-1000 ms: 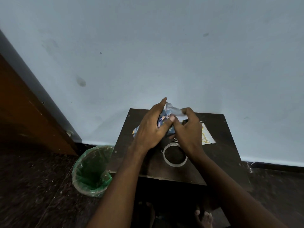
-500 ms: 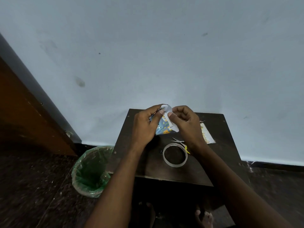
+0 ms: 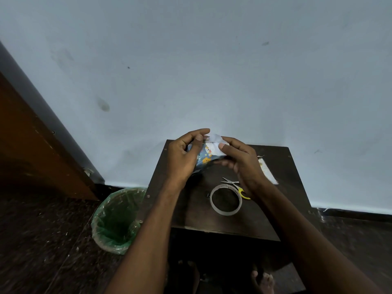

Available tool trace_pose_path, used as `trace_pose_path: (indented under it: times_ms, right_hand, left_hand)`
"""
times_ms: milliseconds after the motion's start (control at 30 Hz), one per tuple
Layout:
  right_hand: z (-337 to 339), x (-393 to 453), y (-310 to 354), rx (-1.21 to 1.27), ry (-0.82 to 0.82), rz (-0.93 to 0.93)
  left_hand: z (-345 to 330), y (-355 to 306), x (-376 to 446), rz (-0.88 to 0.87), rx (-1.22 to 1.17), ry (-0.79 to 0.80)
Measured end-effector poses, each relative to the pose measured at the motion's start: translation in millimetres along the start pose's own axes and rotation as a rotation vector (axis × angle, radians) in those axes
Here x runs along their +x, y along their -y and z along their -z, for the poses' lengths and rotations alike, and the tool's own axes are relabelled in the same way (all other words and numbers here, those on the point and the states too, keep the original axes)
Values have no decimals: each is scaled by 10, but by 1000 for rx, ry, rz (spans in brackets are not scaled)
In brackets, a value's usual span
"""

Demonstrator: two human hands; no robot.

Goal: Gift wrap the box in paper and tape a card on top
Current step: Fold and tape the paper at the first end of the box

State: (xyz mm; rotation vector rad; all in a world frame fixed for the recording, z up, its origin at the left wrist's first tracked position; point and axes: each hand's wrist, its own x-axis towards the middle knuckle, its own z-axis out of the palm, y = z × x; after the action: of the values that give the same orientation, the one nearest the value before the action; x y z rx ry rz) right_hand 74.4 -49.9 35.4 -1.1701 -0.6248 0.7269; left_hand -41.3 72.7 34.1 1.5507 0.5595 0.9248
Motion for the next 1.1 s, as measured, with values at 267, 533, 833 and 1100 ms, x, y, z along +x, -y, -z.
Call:
trace_pose_path:
  times_ms: [267,533,833,1100]
  right_hand:
    - [23,28,55,192,-32,-122]
    - [-14,-14,-96,36,-51,-64]
    - [-107,-42,-163,28,-134,-85]
    - [-228,-115,-161,41,-131,-72]
  left_hand:
    - [127,-30,30,-27,52,122]
    - [82,-90,-29,32,40,180]
    - [43,-82,-53,62,76,170]
    - [-24,-162,-90,90,-18,199]
